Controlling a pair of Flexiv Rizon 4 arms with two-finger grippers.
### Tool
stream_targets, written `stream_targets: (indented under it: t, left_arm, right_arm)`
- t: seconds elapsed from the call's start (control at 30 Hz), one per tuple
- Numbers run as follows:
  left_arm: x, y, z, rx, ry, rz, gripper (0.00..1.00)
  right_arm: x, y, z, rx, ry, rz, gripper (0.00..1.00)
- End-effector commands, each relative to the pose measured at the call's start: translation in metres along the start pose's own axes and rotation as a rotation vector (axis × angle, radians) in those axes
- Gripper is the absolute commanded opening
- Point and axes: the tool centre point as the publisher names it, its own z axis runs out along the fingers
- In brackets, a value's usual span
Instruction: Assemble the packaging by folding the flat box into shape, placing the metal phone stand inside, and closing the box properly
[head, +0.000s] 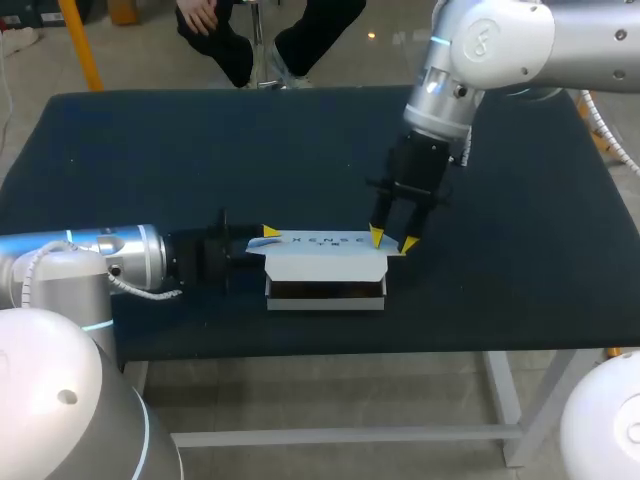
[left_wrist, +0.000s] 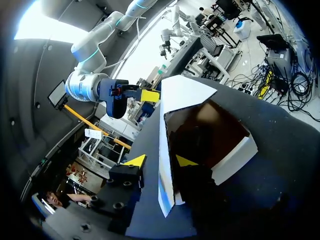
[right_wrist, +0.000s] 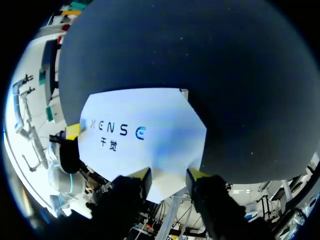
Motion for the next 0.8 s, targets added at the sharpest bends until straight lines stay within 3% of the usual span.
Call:
stream_targets:
  t: [0.03,0.27,0.47,0.53,0.63,0.67,0.7,0.8]
  left_arm:
    - [0.004,-0.006,-0.006,-0.013,-0.002,0.008,0.42]
    - [0.007,-0.004,-0.023,-0.069,0.019,0.019,0.43]
    - [0.003,-0.005,-0.05,-0.131,0.073,0.011,0.49]
    - [0.0,-0.005,-0.06,-0.138,0.112,0.003,0.61]
    - [-0.004,-0.006,-0.076,-0.168,0.181,-0.014,0.68]
    - [-0.006,-0.005,-0.081,-0.175,0.213,-0.024,0.84]
    - [-0.007,-0.005,-0.085,-0.19,0.238,-0.03,0.92]
    - [-0.014,-0.004,-0.098,-0.238,0.307,-0.041,1.0]
  right_arm:
    - [0.0,0.001,0.0,0.003,0.001,0.002,0.5]
    - [0.0,0.001,0.0,0.001,0.005,0.004,0.5]
    - [0.0,0.001,0.0,-0.005,0.009,0.006,0.5]
    - [0.0,0.0,0.0,-0.009,0.009,0.007,0.51]
    - [0.0,0.0,0.0,-0.013,0.008,0.008,0.51]
    - [0.0,0.0,0.0,-0.016,0.007,0.009,0.52]
    - [0.0,0.0,0.0,-0.018,0.006,0.01,0.52]
    - [0.0,0.0,0.001,-0.021,0.005,0.012,0.54]
